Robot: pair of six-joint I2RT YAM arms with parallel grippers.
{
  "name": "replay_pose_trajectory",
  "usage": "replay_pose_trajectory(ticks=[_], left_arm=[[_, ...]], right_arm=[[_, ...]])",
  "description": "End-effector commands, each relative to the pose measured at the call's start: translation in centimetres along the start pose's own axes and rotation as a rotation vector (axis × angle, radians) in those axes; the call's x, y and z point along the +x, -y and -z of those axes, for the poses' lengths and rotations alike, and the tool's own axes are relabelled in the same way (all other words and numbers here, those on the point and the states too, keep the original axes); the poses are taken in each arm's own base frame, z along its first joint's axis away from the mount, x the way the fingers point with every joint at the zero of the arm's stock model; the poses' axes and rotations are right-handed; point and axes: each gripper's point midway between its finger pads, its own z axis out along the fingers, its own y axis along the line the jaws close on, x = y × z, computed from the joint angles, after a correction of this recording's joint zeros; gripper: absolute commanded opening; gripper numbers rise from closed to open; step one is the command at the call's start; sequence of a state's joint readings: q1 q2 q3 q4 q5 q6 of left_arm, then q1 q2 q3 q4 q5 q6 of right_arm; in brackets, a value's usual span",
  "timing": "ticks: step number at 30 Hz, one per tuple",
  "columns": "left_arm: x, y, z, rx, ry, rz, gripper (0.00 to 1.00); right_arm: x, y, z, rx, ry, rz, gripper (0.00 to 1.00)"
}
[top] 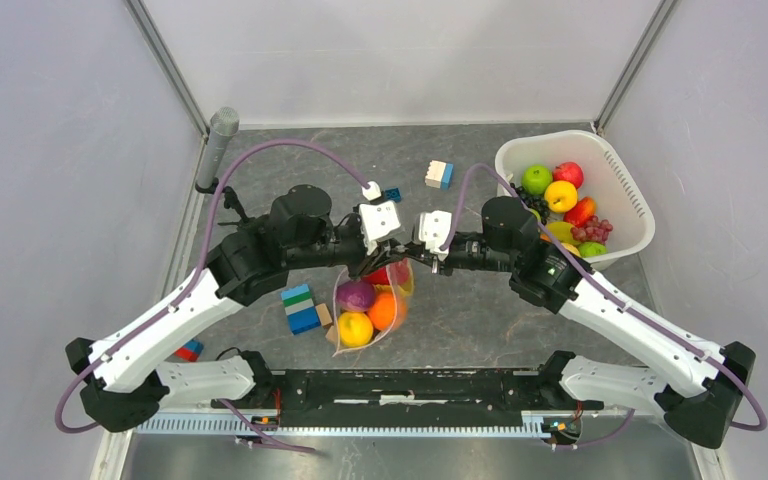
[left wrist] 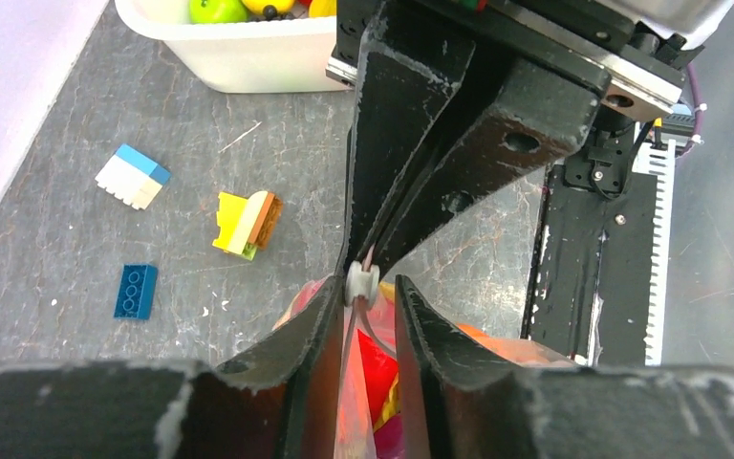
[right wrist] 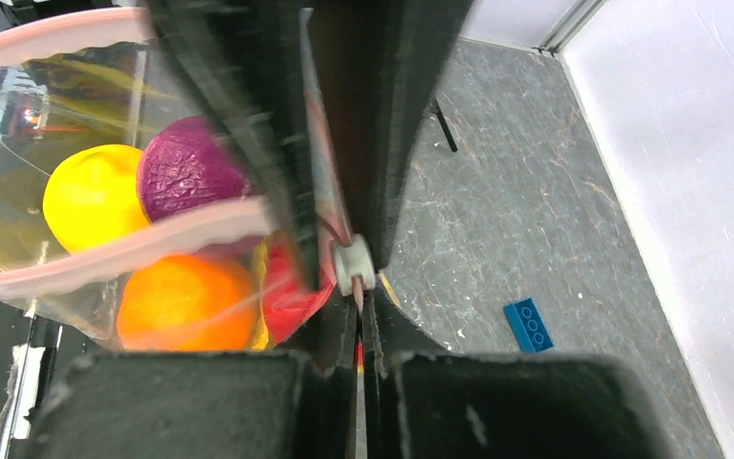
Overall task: Place the food in the zip-top bag and seal the zipper
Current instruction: Zip the zipper food storage bag at the center of the board.
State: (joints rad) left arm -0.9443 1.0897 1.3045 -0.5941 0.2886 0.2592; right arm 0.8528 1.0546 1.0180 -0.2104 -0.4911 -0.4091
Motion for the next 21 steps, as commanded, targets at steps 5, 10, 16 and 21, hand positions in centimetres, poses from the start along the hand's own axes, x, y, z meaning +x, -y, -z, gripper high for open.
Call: replay_pose_trajectory(ticks=[5,10,16,21], left_arm=[[-1.2,-0.1,1.4,0.001,0.018,-0.061,0.23],[-1.6,0.1,0.8,0.013,0.051,-0.056,0.25],[-2.3,0.3,0.7,0.02,0.095,-0.053,0.35],[-1.8,0.3,0.7,0.023,0.08,-0.071,0.22]], right_arm=[[-0.6,0.8,0.2,0.03,0.025,0.021,0.0],[-0.8,0.7,0.2,0.021,0.035,0.023,0.0],[-0.8,0.6,0.2,0.019,0.035,0.024,0.0],[-0.8,0.6,0.3,0.02,0.036,0.027,0.0]])
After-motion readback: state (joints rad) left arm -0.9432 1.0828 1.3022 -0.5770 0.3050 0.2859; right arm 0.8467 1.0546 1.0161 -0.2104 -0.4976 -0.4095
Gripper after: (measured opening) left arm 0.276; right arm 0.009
